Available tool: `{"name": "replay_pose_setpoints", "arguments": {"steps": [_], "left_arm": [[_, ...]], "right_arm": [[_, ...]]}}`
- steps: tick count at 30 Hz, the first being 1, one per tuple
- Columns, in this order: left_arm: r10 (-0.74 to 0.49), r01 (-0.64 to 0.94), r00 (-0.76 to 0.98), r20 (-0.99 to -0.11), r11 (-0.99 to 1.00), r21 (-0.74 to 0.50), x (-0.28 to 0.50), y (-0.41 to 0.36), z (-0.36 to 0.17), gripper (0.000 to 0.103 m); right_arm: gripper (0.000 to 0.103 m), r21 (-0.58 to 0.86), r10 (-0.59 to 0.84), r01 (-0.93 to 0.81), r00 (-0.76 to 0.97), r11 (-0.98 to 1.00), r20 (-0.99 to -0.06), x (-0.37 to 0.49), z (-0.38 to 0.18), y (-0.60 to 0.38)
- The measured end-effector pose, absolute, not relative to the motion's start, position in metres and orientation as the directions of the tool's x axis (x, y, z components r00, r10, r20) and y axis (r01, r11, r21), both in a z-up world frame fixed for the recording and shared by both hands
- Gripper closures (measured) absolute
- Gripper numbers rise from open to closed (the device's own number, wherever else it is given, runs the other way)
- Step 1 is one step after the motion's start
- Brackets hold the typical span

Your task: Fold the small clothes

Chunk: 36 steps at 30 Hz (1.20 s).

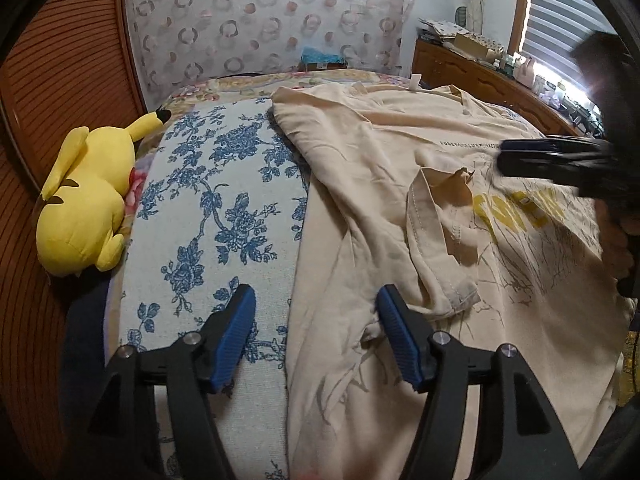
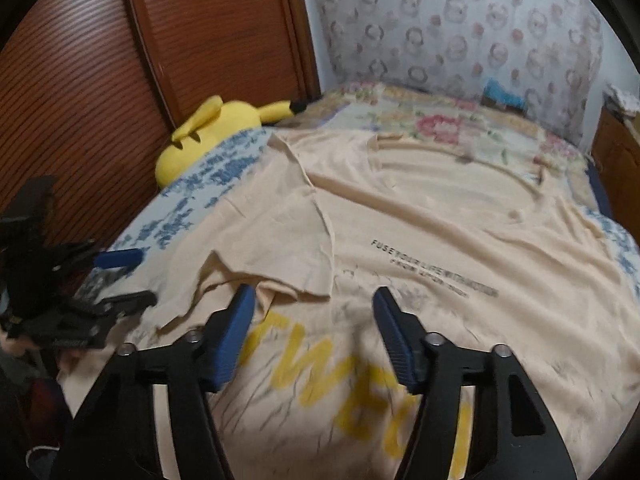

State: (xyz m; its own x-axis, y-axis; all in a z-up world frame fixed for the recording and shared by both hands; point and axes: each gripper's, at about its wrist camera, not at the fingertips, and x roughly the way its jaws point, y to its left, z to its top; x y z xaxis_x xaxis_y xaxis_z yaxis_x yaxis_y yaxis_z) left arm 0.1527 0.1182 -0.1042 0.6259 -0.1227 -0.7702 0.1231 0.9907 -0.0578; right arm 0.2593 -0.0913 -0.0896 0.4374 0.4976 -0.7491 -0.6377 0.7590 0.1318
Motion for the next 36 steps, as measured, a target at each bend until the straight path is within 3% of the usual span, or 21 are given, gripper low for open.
{"name": "replay_pose_setpoints", "arguments": {"steps": [6,8,10,11,14,19,25,36], "left_arm": [[-0.121,0.123,0.626,-0.770,0.991,-0.055,0.153,0.118,-0.104,0.039],[-0.122,0.123,0.626,-0.770,0.991,-0.058,0.153,0.118,-0.104,0.039],[-0.121,0.123,0.626,-0.770,0.991,-0.056,0.152,0.118,-0.104,0.039],[-0.122,0.123,0.626,-0.770,0.991,-0.057,0.153,0.118,-0.104,0.039],[-0.122,0.123,0.626,-0.770,0.991,-0.057,0.153,0.118,-0.104,0.039],[-0.124,0.122,0.627,-0.769,0.991,-0.060,0.153,0.117,-0.105,0.039],[-0.123,0.122,0.627,-0.769,0.991,-0.059,0.153,0.118,-0.105,0.038],[-0.107,0.100,0.639,-0.762,0.993,-0.055,0.150,0.120,-0.103,0.038]], "right_arm": [[0.063,0.109,0.456,-0.634,0.415,0.766,-0.787,0.282,-0.110,-0.072],[0.080,0.088,0.441,-0.640,0.417,0.764,-0.795,0.283,-0.114,-0.068],[0.086,0.069,0.436,-0.653,0.421,0.755,-0.796,0.281,-0.115,-0.066],[0.094,0.071,0.444,-0.664,0.413,0.744,-0.795,0.280,-0.114,-0.065],[0.102,0.063,0.462,-0.685,0.417,0.725,-0.783,0.278,-0.108,-0.068],[0.103,0.051,0.460,-0.642,0.489,0.765,-0.742,0.284,-0.087,-0.090],[0.103,0.014,0.387,-0.603,0.495,0.798,-0.778,0.288,-0.095,-0.097],[0.084,0.027,0.423,-0.598,0.534,0.801,-0.732,0.250,-0.090,-0.145]]}}
